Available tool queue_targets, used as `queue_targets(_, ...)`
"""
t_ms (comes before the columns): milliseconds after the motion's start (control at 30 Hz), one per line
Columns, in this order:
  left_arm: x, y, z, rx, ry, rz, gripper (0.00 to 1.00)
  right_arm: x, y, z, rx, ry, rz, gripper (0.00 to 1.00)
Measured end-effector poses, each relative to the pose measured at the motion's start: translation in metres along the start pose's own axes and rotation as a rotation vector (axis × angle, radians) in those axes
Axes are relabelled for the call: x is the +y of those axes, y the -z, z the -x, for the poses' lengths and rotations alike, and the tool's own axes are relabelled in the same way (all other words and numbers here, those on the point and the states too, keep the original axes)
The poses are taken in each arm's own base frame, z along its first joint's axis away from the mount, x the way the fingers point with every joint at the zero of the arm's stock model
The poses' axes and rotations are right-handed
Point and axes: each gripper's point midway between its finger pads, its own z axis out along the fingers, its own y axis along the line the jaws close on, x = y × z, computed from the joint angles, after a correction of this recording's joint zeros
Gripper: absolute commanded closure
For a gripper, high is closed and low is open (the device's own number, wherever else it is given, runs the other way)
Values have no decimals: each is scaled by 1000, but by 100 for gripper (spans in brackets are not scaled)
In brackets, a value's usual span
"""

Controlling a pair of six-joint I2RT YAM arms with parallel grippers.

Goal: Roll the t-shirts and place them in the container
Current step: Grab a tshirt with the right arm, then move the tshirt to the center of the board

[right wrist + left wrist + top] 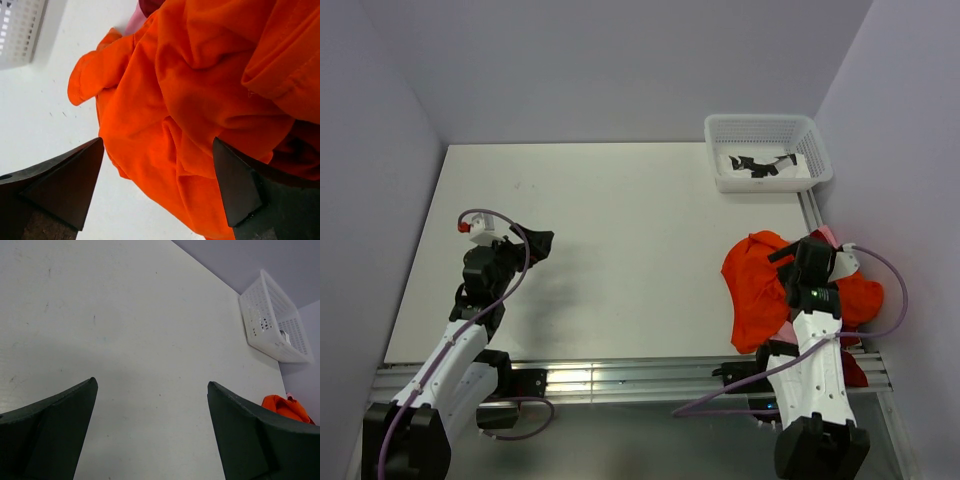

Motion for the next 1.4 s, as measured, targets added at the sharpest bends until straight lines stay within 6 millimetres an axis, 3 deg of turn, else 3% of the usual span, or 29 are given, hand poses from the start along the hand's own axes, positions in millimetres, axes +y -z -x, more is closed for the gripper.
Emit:
queue_targets(267, 1, 0, -1, 5, 3, 4, 3, -21, -12, -12, -3, -52, -88, 7)
queue_targets(300, 1, 0, -2, 6, 4, 5, 4, -25, -15, -15, 6, -56, -103, 11)
queue_targets(433, 3, -1, -4, 16, 5, 13, 4, -36, -26, -28, 33, -63, -145, 51)
queue_targets(467, 4, -1, -5, 18, 5, 15, 4, -36, -28, -29, 32, -65, -145, 75)
queue_targets(533, 5, -2, -6, 23, 6, 19, 5, -34, -29, -29, 34, -62, -129, 98)
queue_targets(667, 7, -3, -8, 31, 8, 25, 5, -16, -24, -19, 23, -74, -78, 100)
queue_targets(767, 7, -4, -8, 35, 12, 29, 5, 18, -8, 5, -13, -64, 10, 100)
queue_targets(833, 7, -5, -8, 36, 13, 29, 6, 54, 12, 27, -36, -59, 122, 100)
queue_targets(967, 8, -5, -9, 39, 14, 33, 6, 137, 72, 66, -59, -43, 394, 100)
queue_targets(1067, 8, -5, -9, 39, 14, 33, 6, 197, 123, 82, -57, -2, 562, 100)
queue_targets(1167, 8, -5, -8, 36, 13, 36, 6, 230, 160, 81, -41, 16, 709, 100)
queue_targets(1333, 9, -5, -8, 36, 13, 39, 7, 252, 175, 64, 54, 57, 797, 100)
queue_targets(1400, 9, -6, -9, 40, 13, 42, 7, 282, 196, 60, 115, 104, 869, 100)
